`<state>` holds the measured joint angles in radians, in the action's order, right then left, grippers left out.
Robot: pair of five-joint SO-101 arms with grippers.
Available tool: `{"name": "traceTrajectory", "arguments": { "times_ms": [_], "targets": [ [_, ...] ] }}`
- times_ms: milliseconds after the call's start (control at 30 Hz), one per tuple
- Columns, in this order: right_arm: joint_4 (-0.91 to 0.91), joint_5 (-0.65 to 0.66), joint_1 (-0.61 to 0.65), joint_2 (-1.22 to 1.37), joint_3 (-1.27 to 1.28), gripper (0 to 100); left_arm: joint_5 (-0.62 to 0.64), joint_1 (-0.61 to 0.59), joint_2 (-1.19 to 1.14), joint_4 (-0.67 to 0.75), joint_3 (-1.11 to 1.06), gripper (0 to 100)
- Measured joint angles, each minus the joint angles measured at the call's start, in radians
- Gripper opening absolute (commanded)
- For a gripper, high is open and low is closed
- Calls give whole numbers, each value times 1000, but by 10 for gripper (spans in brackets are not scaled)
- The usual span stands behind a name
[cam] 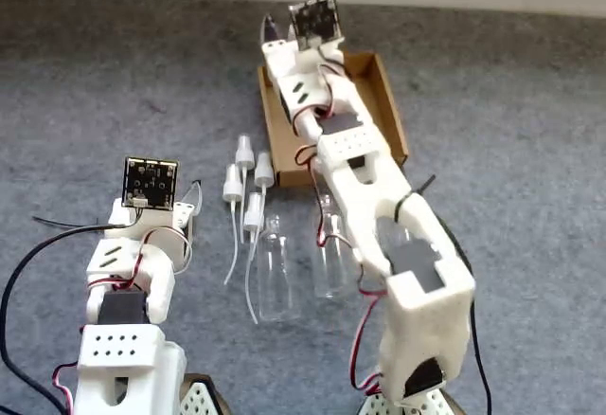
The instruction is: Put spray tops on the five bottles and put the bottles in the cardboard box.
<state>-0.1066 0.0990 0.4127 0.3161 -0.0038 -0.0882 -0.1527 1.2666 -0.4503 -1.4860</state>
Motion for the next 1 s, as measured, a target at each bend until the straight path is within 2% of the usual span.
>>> {"name": "traceTrajectory", "arguments": {
  "times_ms": [300, 533, 700, 867, 1000],
  "targets": [
    [410, 0, -2, -330, 23, 217, -3, 0, 0, 0, 0, 193],
    [747, 0, 55, -589, 193, 217, -6, 0, 0, 0, 0, 193],
    [838, 0, 61, -778, 361, 221, -6, 0, 0, 0, 0, 193],
    [942, 0, 3, -1056, 577, 221, -6, 0, 0, 0, 0, 193],
    [980, 68, -44, -1280, 835, 221, -6, 0, 0, 0, -2, 193]
  ]
}}
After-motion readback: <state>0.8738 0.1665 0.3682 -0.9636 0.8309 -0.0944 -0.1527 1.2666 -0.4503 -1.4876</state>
